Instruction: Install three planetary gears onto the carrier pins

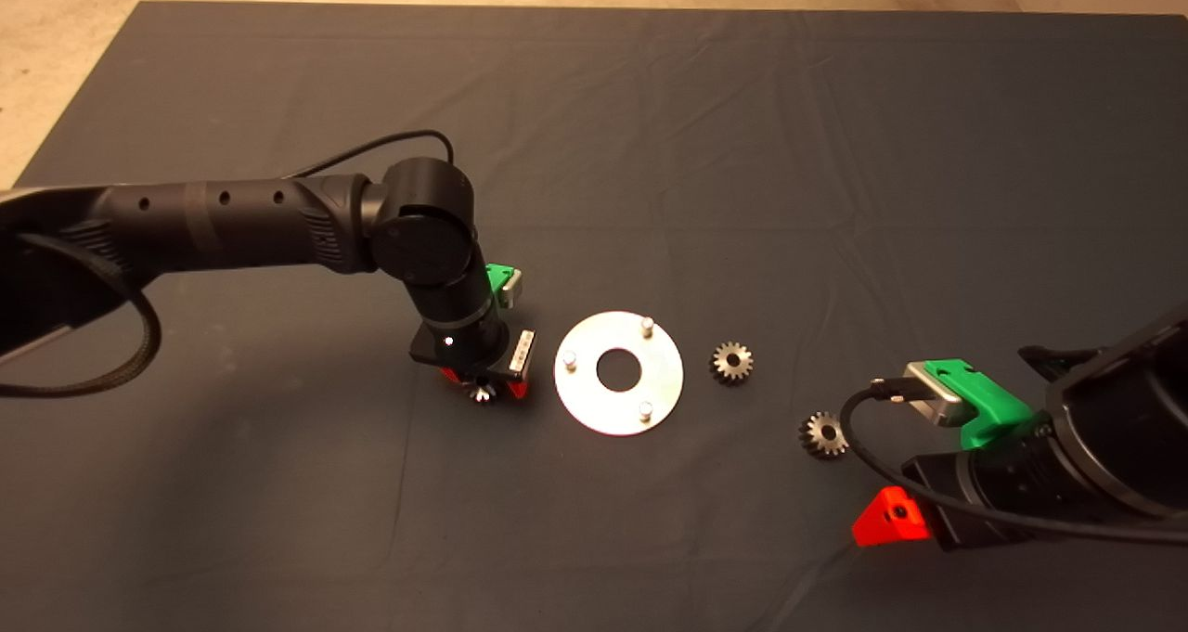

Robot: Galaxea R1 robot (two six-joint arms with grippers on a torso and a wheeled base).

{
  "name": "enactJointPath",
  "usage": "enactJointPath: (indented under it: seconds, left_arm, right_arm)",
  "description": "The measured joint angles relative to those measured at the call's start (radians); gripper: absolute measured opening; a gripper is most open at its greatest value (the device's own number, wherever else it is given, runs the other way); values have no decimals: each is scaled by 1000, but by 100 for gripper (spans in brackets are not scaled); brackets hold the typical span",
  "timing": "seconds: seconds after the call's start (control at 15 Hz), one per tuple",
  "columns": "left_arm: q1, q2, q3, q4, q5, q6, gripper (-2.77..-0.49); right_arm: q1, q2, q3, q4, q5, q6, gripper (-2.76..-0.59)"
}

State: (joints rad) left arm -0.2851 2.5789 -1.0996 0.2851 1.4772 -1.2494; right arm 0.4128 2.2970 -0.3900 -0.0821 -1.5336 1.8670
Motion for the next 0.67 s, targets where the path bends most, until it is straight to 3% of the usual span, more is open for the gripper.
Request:
enactJointPath:
  seconds: [0.67]
  left_arm:
    - [0,-4,13,0,8,1,-189]
  right_arm:
    - [0,0,0,0,0,0,-61]
